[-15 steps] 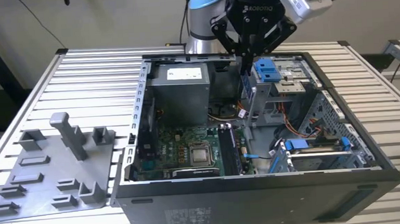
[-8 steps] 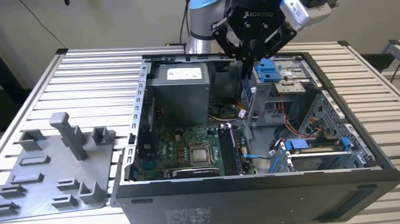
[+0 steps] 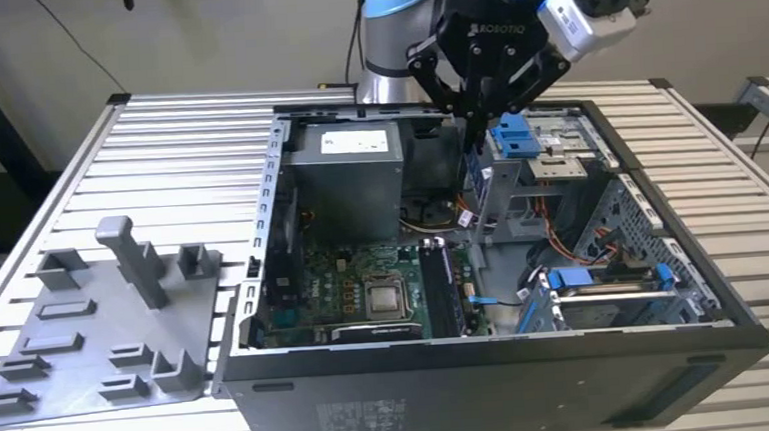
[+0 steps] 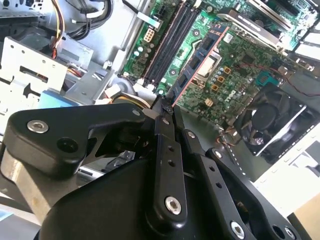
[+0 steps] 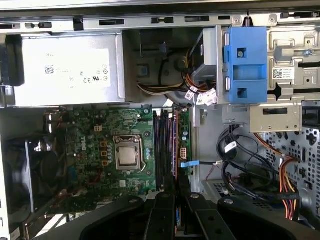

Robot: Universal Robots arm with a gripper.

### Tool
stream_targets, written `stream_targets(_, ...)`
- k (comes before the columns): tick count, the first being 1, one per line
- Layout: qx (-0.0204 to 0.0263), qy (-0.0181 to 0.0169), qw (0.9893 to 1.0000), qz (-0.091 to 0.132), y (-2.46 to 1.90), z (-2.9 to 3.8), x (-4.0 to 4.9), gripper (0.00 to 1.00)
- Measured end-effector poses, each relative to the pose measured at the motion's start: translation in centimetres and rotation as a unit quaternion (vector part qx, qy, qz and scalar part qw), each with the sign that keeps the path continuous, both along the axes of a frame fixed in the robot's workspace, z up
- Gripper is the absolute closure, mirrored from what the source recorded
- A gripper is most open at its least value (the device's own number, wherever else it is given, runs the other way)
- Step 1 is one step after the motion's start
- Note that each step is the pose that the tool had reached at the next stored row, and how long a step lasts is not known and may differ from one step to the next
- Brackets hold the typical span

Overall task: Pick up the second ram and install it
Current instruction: 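Insert the second ram into the second slot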

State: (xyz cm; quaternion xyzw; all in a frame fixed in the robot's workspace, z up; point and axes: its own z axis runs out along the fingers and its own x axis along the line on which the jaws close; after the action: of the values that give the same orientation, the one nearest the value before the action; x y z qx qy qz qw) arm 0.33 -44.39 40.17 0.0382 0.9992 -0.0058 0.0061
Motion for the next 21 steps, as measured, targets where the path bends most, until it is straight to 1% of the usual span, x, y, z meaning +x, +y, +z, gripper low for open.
stream_targets(3,0.0,0.0,1.0,0.0,-0.08,-0.24,0.02,0.86)
stream_targets(10,0.0,0.0,1.0,0.0,-0.48,-1.0,0.12,0.86)
stream_targets(14,0.0,0.0,1.0,0.0,-0.55,-1.39,0.14,0.86)
stream_targets(21,-0.0002,0.0,1.0,0.0,-0.55,-1.53,0.14,0.86)
